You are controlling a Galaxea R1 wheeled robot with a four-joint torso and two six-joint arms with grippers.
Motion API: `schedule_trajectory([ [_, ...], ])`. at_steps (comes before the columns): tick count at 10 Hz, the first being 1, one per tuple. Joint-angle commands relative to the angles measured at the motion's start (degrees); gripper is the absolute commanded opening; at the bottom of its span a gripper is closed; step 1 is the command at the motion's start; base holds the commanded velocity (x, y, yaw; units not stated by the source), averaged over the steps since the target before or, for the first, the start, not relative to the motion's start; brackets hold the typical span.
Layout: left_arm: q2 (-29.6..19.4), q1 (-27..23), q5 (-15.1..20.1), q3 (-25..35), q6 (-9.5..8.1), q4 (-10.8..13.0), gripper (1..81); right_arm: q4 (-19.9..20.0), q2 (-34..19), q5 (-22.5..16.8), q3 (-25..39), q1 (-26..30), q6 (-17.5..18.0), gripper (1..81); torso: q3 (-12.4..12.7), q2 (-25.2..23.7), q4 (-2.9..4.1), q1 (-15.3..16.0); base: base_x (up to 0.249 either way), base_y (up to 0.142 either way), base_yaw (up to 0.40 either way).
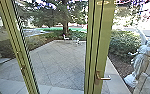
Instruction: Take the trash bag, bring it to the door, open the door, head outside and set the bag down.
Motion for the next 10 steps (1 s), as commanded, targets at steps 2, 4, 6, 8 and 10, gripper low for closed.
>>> schedule_trajectory([
  [2,-0.53,-2.11,5.89,0.31,0.27,-0.69,1.0,8.42,-18.24,-1.92,17.43,13.82,-0.20,81.1,0.00,0.00,0.00,0.00,0.000,0.000,0.000],
  [4,0.18,-1.84,5.45,0.13,0.36,-0.60,1.0,14.79,-21.44,-8.37,19.56,24.20,-0.02,81.1,0.00,0.00,0.00,0.00,0.000,0.000,0.000],
  [6,0.53,-1.76,5.45,0.13,0.36,-0.69,1.0,19.59,-23.79,-12.39,21.49,31.49,0.24,81.1,0.00,0.00,0.00,0.00,0.000,0.000,0.000],
  [8,1.05,-1.84,5.36,0.05,0.27,-0.78,1.0,25.77,-26.80,-18.39,22.20,41.40,0.24,81.1,0.00,0.00,0.00,0.00,0.000,0.000,0.000],
  [10,1.50,-1.93,5.36,0.05,0.27,-0.69,1.0,35.18,-27.33,-26.48,17.72,51.43,0.33,81.1,0.00,0.00,0.00,0.00,0.000,0.000,0.000],
])
